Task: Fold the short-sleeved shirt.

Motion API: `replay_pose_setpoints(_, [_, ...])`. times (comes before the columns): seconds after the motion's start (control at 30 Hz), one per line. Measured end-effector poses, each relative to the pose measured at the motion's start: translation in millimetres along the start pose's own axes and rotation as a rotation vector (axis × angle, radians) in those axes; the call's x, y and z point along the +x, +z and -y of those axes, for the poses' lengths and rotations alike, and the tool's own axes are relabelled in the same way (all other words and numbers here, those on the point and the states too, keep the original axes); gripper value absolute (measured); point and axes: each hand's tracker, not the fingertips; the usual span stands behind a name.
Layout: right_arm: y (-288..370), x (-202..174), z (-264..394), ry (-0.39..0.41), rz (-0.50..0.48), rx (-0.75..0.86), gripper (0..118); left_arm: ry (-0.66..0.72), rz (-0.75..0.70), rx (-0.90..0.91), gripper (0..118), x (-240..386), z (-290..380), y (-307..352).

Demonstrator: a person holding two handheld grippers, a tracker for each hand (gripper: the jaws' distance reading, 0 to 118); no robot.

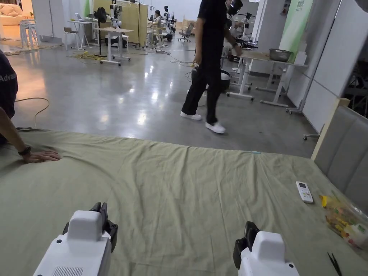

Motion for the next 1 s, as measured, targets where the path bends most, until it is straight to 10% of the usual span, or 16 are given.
replay_pose_setpoints(0.7, [3.6,-3.9,4.7,0.012,-0.006,0.008,2,-0.005,-0.015,-0.001,9,-8.3,-2.7,7.6])
replay_pose_setpoints(0.87, [-0.8,-2.8,5.8,0.011,0.025,-0.016,95,-0.011,-0.031,-0.021,74,-8.9,-1.6,5.7])
replay_pose_setpoints(1.0, [1.1,-0.6,10.7,0.019,0.042,0.01,101,-0.019,-0.031,-0.01,77,-10.3,2.0,8.4])
